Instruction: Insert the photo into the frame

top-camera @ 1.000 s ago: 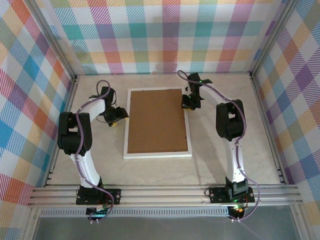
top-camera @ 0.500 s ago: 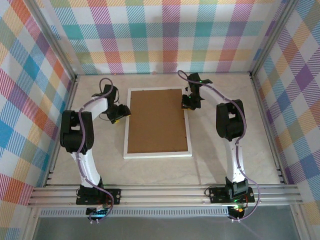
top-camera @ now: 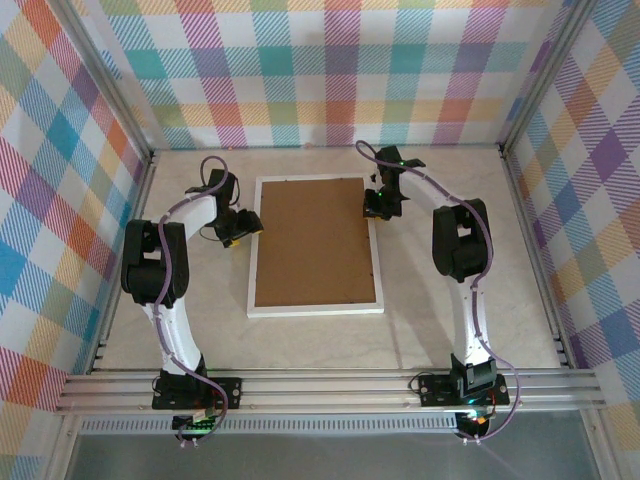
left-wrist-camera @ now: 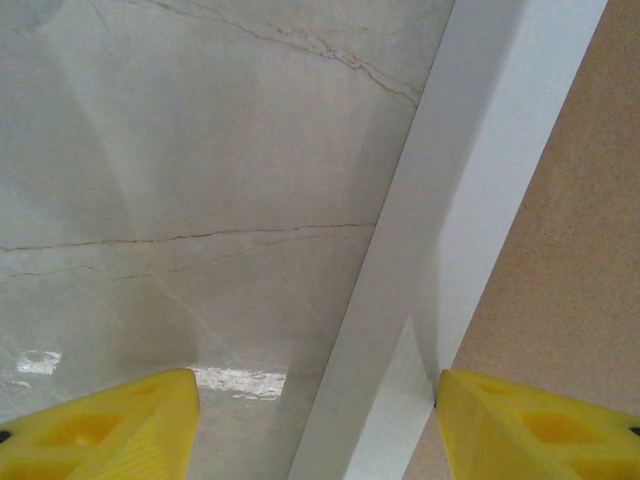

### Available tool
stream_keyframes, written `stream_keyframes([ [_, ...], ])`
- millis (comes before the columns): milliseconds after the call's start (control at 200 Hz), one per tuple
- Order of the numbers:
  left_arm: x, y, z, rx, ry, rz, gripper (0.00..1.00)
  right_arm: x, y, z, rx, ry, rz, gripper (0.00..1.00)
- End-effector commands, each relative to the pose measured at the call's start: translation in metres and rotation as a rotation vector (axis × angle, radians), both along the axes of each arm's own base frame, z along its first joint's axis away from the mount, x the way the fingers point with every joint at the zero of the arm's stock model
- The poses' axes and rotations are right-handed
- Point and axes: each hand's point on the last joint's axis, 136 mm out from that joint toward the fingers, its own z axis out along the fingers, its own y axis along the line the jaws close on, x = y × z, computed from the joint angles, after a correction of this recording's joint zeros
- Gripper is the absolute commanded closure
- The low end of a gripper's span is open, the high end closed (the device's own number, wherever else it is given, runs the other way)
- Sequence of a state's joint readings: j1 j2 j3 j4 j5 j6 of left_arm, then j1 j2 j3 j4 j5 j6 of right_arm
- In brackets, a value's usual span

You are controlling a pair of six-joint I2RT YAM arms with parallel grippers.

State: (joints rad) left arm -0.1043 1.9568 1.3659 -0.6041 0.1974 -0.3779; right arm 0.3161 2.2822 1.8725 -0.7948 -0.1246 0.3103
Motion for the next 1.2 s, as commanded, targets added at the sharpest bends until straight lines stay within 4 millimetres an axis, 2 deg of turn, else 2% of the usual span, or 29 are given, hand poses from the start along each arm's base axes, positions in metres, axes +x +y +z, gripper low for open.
stream_keyframes([
  [0,-0.004,0.002,0.002,0.039,0.017,-0.006,0.36,-0.01,0.003,-0.016,0.002,0.045,-0.008,0.77],
  [315,-0.017,-0.003,-0.018,0.032,0.074,-0.013,0.36,-0.009,0.005,-0.016,0.012,0.046,-0.006,0.77],
  [615,-0.04,-0.034,-0.055,-0.047,0.152,-0.016,0.39,-0.01,0.01,-0.017,0.02,0.05,-0.003,0.78],
  [745,-0.045,-0.04,-0.064,-0.07,0.174,-0.008,0.4,-0.01,0.011,-0.017,0.018,0.052,-0.003,0.78],
  [875,-0.036,-0.039,-0.046,-0.057,0.138,-0.021,0.4,-0.011,0.009,-0.017,0.009,0.049,-0.002,0.78],
  [1060,-0.006,-0.035,0.012,-0.047,0.01,-0.036,0.34,-0.011,0.006,-0.016,-0.003,0.046,-0.006,0.78],
  [1195,0.005,-0.026,0.046,-0.052,-0.067,-0.019,0.3,-0.012,0.005,-0.018,-0.011,0.052,-0.006,0.78],
])
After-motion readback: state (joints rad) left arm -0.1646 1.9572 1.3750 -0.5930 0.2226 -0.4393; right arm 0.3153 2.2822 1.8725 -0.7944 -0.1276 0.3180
